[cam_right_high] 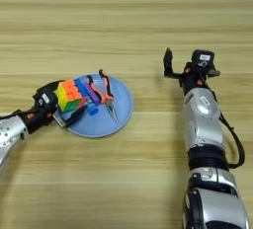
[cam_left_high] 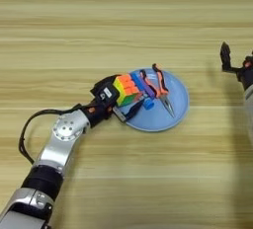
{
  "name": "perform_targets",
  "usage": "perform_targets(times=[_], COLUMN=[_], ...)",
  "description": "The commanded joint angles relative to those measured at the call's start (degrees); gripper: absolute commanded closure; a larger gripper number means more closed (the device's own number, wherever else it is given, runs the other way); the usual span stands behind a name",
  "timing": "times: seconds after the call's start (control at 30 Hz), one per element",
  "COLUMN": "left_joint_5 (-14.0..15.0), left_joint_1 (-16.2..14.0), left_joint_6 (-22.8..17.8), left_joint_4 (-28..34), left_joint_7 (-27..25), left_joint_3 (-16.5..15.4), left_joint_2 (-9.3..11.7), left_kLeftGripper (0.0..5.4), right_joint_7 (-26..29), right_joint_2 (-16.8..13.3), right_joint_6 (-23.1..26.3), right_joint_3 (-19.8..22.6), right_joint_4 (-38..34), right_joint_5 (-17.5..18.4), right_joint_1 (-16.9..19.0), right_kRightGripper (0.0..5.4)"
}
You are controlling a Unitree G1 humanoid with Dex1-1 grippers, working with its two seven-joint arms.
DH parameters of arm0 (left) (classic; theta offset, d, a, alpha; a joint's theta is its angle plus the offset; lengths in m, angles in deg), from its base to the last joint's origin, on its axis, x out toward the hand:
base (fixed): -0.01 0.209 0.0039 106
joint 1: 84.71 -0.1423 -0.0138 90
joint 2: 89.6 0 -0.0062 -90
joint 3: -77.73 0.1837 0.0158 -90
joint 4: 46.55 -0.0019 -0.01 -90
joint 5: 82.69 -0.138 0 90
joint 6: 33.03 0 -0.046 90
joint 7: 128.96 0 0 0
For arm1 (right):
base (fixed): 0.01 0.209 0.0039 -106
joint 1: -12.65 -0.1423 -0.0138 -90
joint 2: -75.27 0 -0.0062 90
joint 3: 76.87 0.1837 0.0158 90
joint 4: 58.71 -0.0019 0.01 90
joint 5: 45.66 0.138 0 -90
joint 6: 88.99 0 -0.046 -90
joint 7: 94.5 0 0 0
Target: Move the objects on the table
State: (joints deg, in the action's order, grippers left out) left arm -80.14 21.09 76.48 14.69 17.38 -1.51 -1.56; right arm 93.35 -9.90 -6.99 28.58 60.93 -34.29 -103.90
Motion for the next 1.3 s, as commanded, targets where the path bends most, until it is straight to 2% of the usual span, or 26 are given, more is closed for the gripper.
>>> perform_targets(times=[0.03,0.3,0.53,1.3], left_joint_5=[-0.62,-0.54,-0.36,1.72], left_joint_1=[1.09,1.04,0.88,-0.71], left_joint_6=[0.43,0.54,0.62,-0.98], left_joint_4=[-0.90,-0.97,-0.81,5.21], left_joint_7=[0.30,0.51,-0.02,-0.12], left_joint_3=[-0.59,-0.93,-1.00,-3.66], left_joint_2=[-0.31,-0.40,-0.33,-0.09], left_kLeftGripper=[0.57,1.41,1.92,2.02], right_joint_7=[-0.35,-0.34,-0.37,-0.22], right_joint_2=[0.15,0.19,0.38,0.87], right_joint_6=[0.65,0.66,0.52,0.28], right_joint_3=[0.05,0.02,-0.06,-0.28], right_joint_4=[-0.50,-0.46,-0.19,0.57], right_joint_5=[0.40,0.38,0.33,0.16], right_joint_1=[0.40,0.43,0.36,0.37], right_kRightGripper=[0.00,0.00,0.00,0.00])
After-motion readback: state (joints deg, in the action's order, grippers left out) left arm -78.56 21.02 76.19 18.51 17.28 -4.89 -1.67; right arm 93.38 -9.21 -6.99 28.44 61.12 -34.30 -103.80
